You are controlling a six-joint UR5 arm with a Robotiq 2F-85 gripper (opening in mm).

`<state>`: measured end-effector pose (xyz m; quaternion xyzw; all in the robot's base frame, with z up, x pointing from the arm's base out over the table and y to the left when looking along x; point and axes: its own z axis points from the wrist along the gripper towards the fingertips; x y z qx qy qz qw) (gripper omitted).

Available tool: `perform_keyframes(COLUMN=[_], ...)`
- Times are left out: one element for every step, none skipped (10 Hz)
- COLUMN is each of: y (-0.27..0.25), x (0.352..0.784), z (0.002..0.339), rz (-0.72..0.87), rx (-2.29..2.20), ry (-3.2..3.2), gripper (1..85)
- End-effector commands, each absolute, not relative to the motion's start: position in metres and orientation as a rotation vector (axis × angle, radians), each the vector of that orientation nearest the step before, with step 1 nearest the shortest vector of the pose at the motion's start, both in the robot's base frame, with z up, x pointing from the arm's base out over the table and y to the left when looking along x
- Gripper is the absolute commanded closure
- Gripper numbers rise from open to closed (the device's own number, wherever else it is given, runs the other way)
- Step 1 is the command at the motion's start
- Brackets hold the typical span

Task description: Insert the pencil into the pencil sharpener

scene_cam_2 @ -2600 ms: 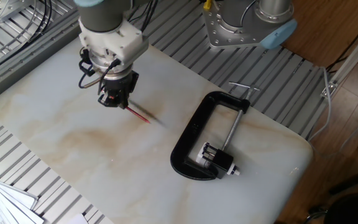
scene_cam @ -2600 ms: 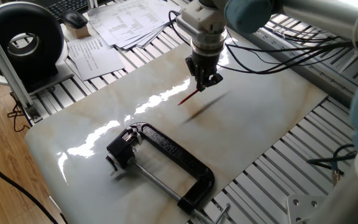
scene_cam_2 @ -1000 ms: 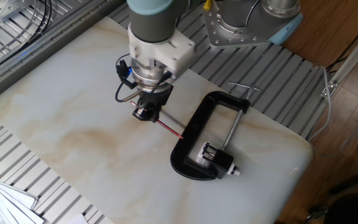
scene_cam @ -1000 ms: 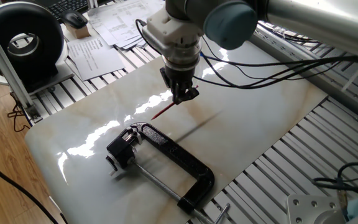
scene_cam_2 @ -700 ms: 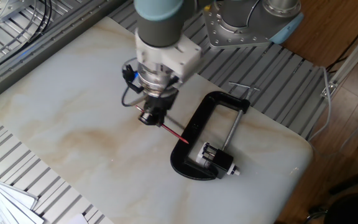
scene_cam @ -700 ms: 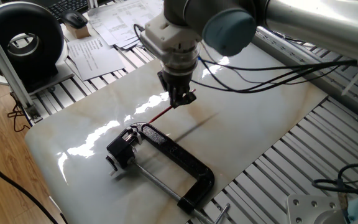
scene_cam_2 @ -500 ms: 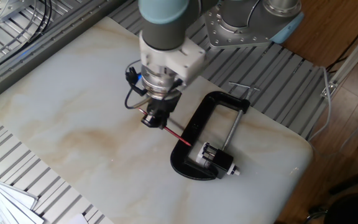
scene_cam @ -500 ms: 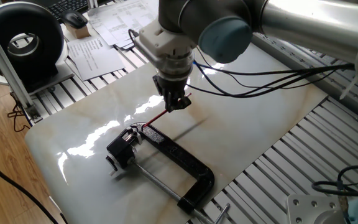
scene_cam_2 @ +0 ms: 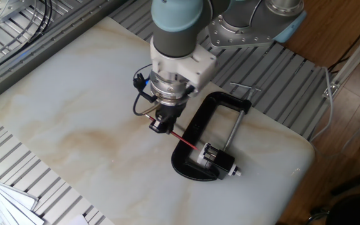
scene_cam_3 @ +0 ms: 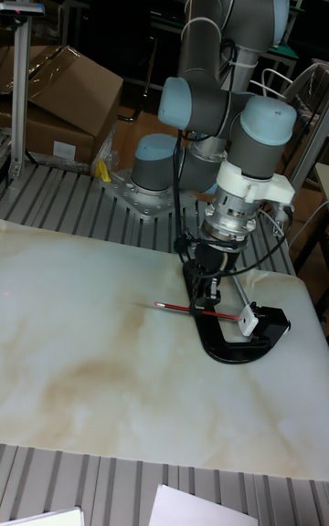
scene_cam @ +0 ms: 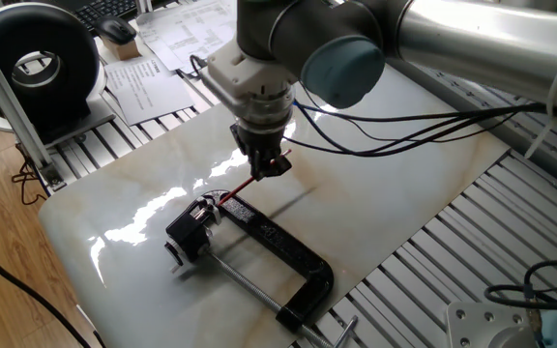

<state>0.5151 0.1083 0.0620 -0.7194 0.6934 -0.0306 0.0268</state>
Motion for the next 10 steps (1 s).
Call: perform_keyframes(y=[0.120,0.120,0.120,0.120,0.122,0.125,0.128,0.131,0.134,0.138], x=[0.514,0.515,0.515,0.515,0.516,0.516,0.516,0.517,0.516,0.516], z=[0.064,0.063,0.063,0.063,0.061,0.059,0.056,0.054,0.053,0.052], rz=[-0.073,-0.078,-0.076,-0.074,-0.068,-0.068,-0.069,-0.071,-0.071,-0.069], rx=[-2.204,-2.201,-2.199,-2.200,-2.198,-2.198,-2.195,-2.195,-2.191,-2.185], ry=[2.147,2.147,2.145,2.143,2.142,2.139,2.139,2.139,2.142,2.146], gripper=[84.3,84.3,84.3,84.3,84.3,84.3,84.3,84.3,84.3,84.3])
